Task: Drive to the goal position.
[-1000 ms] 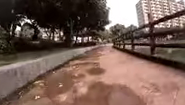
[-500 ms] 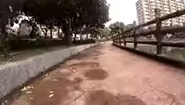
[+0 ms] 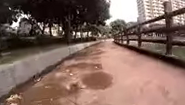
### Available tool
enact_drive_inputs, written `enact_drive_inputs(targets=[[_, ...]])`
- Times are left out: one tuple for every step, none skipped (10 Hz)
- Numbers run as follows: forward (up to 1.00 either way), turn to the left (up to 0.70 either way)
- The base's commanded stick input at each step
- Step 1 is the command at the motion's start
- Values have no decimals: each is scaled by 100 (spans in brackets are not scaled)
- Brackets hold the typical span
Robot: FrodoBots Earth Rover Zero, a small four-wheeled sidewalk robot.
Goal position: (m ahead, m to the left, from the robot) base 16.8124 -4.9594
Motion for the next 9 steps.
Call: enact_drive_inputs(targets=[[70, 0], [70, 0], [70, 0], [70, 0], [70, 0], [70, -31], [70, -35], [70, -35], [70, 0]])
